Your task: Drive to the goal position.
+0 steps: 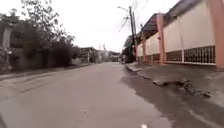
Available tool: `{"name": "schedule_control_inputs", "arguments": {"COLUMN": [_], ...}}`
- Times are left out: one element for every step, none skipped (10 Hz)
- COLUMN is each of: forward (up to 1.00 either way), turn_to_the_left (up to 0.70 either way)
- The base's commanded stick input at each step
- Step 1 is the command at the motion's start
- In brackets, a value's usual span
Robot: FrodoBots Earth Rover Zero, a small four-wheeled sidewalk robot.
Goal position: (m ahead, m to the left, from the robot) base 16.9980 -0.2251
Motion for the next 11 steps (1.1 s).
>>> {"name": "schedule_control_inputs", "arguments": {"forward": [1.00, 1.00, 1.00, 1.00, 1.00, 1.00, 1.00, 1.00, 1.00, 1.00, 1.00], "turn_to_the_left": [-0.35, -0.17, -0.02, 0.00, 0.00, 0.00, 0.00, 0.00, 0.00, 0.00, 0.00]}}
